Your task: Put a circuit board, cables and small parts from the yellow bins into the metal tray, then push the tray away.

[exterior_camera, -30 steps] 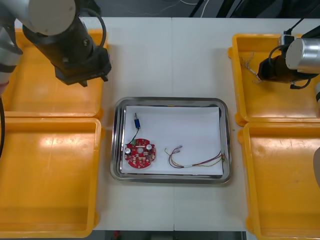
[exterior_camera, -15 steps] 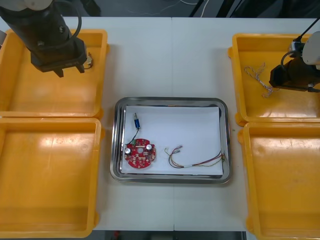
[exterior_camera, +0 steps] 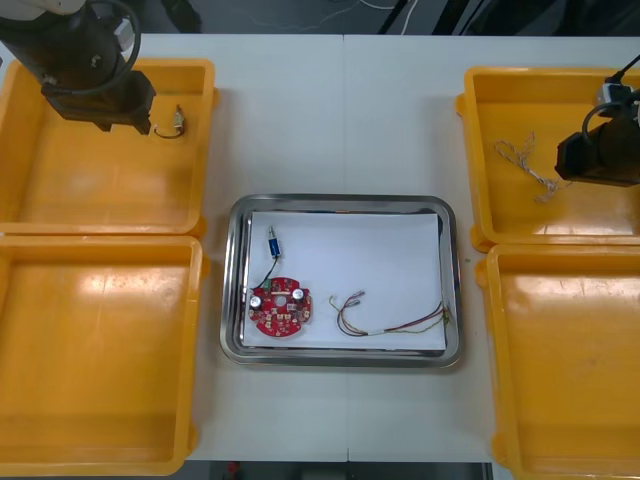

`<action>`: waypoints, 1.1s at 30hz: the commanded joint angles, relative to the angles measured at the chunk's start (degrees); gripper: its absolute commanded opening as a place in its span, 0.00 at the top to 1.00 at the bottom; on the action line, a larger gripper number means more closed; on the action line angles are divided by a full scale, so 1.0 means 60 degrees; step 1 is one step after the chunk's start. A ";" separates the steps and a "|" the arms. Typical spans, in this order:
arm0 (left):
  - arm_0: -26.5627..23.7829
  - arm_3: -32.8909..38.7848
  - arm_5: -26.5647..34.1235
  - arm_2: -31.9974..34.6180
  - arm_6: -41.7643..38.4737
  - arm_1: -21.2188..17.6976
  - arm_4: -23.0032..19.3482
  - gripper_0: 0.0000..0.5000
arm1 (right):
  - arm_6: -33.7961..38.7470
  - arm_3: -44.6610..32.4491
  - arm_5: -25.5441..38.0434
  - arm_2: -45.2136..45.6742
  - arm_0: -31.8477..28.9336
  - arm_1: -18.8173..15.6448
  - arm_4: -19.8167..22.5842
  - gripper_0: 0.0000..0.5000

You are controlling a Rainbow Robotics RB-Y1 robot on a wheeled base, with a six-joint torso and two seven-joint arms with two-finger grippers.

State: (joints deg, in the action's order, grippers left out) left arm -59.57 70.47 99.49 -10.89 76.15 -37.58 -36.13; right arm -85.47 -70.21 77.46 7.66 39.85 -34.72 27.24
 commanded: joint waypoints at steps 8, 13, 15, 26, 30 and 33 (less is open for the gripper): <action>-0.0634 -0.0729 -0.1566 0.0306 0.2059 -0.0270 -0.0057 0.00 | -0.0390 -0.0838 0.0069 -0.0149 -0.0753 -0.0761 0.0324 1.00; -0.0634 -0.1022 -0.2050 0.0291 0.2411 -0.0182 -0.0086 0.00 | -0.0360 -0.0926 0.0069 -0.0149 -0.0826 -0.0761 0.0324 1.00; -0.0634 -0.1198 -0.2387 0.0291 0.2514 -0.0109 -0.0072 0.00 | -0.0360 -0.0926 0.0069 -0.0149 -0.0811 -0.0761 0.0324 1.00; -0.0634 -0.2589 -0.4159 0.0306 0.2587 0.0214 -0.0086 0.00 | -0.0653 -0.1043 0.0230 -0.0135 -0.0811 -0.0791 0.0280 0.00; -0.0634 -0.2999 -0.4935 0.0306 0.2557 0.0404 -0.0086 0.00 | -0.0902 -0.1629 0.0933 -0.0105 -0.0811 -0.0981 0.0060 0.00; -0.0634 -0.3190 -0.5258 0.0306 0.2557 0.0551 -0.0101 0.00 | -0.1459 -0.1966 0.1563 0.0041 -0.0796 -0.1215 0.0207 0.00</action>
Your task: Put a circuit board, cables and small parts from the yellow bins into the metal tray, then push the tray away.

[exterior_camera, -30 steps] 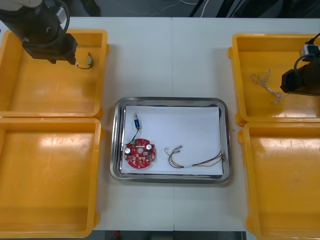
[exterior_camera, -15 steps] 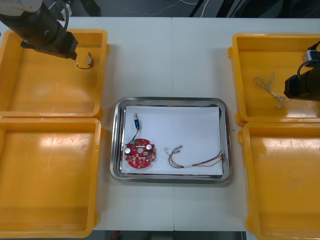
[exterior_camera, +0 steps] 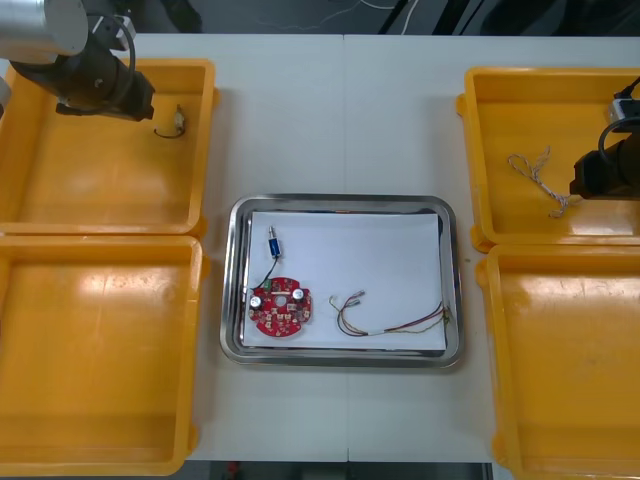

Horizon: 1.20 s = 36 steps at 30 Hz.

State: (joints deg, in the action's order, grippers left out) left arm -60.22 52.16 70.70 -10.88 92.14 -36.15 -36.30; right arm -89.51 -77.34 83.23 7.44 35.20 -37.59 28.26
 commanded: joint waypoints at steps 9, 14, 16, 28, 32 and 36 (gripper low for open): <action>-0.0379 -0.0226 -0.0958 0.0291 -0.0240 0.0532 0.0059 0.00 | -0.2732 -0.0850 0.1612 0.0606 0.0241 -0.1205 0.1120 0.00; -0.0262 -0.0314 -0.1500 -0.0149 -0.0284 0.0532 0.0132 0.00 | -0.3348 -0.0674 0.2125 0.0532 0.0813 -0.1161 0.1207 0.00; -0.0218 -0.0373 -0.1661 -0.0251 -0.0284 0.0532 0.0132 0.00 | -0.3538 -0.0352 0.2213 0.0430 0.1106 -0.1117 0.1222 0.00; 0.0134 -0.0446 -0.1734 -0.0266 -0.0240 0.0547 0.0278 0.00 | -0.5003 0.1684 0.1891 -0.0171 0.2527 -0.0663 0.0973 0.00; 0.0324 -0.0446 -0.1881 -0.0281 -0.0211 0.0532 0.0308 0.00 | -0.5589 0.2226 0.1671 -0.0683 0.2863 -0.0634 0.0929 0.00; 0.0544 -0.0446 -0.2086 -0.0369 -0.0167 0.0547 0.0308 0.00 | -0.6292 0.2725 0.1524 -0.0888 0.3098 -0.0473 0.0915 0.00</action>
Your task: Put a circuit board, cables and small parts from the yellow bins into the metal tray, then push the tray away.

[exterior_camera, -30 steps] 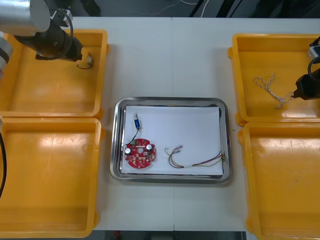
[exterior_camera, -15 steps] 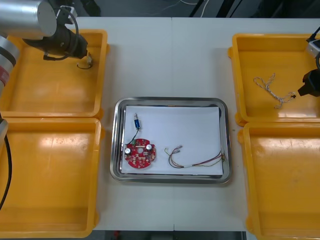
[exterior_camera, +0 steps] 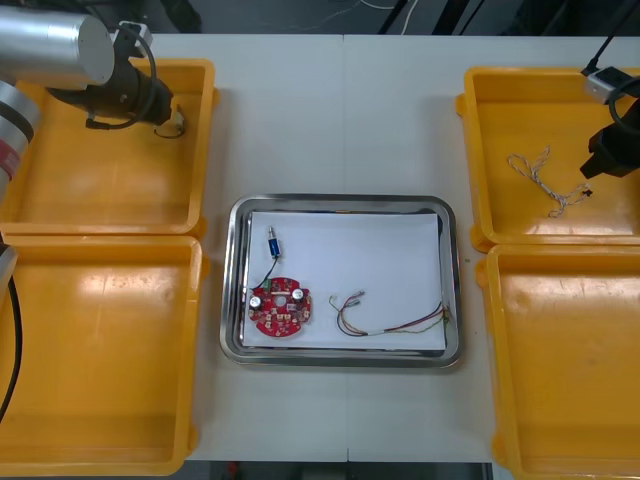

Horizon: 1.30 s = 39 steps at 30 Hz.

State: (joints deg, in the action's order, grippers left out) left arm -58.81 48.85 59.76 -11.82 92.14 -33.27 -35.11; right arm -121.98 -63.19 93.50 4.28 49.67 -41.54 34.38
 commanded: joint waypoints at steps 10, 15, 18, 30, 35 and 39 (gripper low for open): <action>0.0558 0.0105 -0.0511 -0.0563 -0.0210 0.0066 0.0035 0.00 | -0.2258 0.2051 -0.1037 -0.0348 0.1286 0.0492 -0.0222 0.00; 0.0558 0.0105 -0.0511 -0.0622 -0.0210 0.0066 0.0035 0.48 | -0.2346 0.2373 -0.1388 -0.0348 0.1360 0.0770 -0.0324 0.00; 0.0558 0.0105 -0.0511 -0.0622 -0.0210 0.0051 0.0006 1.00 | -0.2346 0.2446 -0.1476 -0.0348 0.1360 0.0917 -0.0471 0.00; 0.0573 0.0193 -0.0511 -0.0622 -0.0269 0.0051 -0.0096 1.00 | -0.2361 0.2431 -0.1798 -0.0172 0.0906 0.1283 -0.0691 0.00; 0.0573 0.0765 0.0471 -0.0578 -0.0239 -0.0359 -0.0243 1.00 | -0.2361 0.2431 -0.2033 -0.0186 0.0701 0.1327 -0.0691 0.00; 0.0573 0.1160 0.1276 -0.0593 -0.0210 -0.0696 -0.0389 1.00 | -0.2376 0.2431 -0.2326 -0.0186 0.0510 0.1356 -0.0632 0.00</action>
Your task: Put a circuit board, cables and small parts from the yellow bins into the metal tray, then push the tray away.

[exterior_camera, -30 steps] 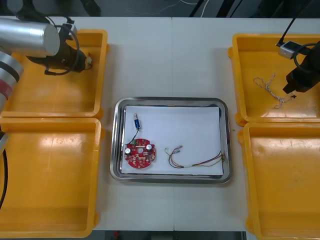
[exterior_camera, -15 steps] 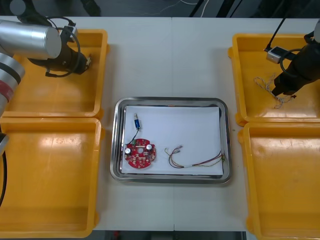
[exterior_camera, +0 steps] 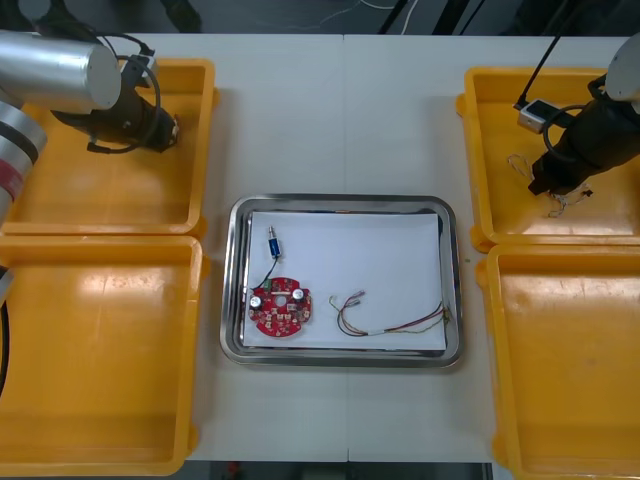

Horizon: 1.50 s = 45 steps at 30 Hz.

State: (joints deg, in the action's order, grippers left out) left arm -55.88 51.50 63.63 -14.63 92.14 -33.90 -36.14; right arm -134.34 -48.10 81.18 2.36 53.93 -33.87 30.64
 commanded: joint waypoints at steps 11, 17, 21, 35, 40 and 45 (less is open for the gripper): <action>0.0847 0.1861 0.1128 -0.0126 -0.0136 -0.1513 -0.0686 1.00 | -0.0227 -0.1123 -0.0390 0.0119 -0.1019 0.0138 0.0020 0.00; 0.1579 0.2666 0.1128 -0.0126 -0.0005 -0.2172 -0.1170 1.00 | -0.0198 -0.1138 -0.0551 0.0134 -0.1078 0.0211 0.0020 0.00; 0.1799 0.2901 0.1099 -0.0126 0.0069 -0.2407 -0.1243 1.00 | -0.0198 -0.1138 -0.0653 0.0119 -0.1078 0.0255 0.0005 0.00; 0.1960 0.2974 0.1055 -0.0097 0.0200 -0.2597 -0.1331 0.95 | -0.0139 -0.1138 -0.0727 0.0119 -0.1268 0.0299 0.0034 0.72; 0.1946 0.2974 0.1070 -0.0023 0.0171 -0.2597 -0.1419 0.00 | -0.0183 -0.1123 -0.0829 0.0119 -0.1298 0.0299 0.0020 1.00; 0.1960 0.2974 0.1084 0.0094 0.0127 -0.2597 -0.1492 0.00 | -0.0271 -0.1329 -0.0858 0.0295 -0.1298 0.0299 0.0034 1.00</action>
State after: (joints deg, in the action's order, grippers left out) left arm -44.47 67.68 69.91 -14.63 92.14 -46.70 -44.41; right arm -134.34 -54.17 76.73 2.45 47.97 -33.52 30.70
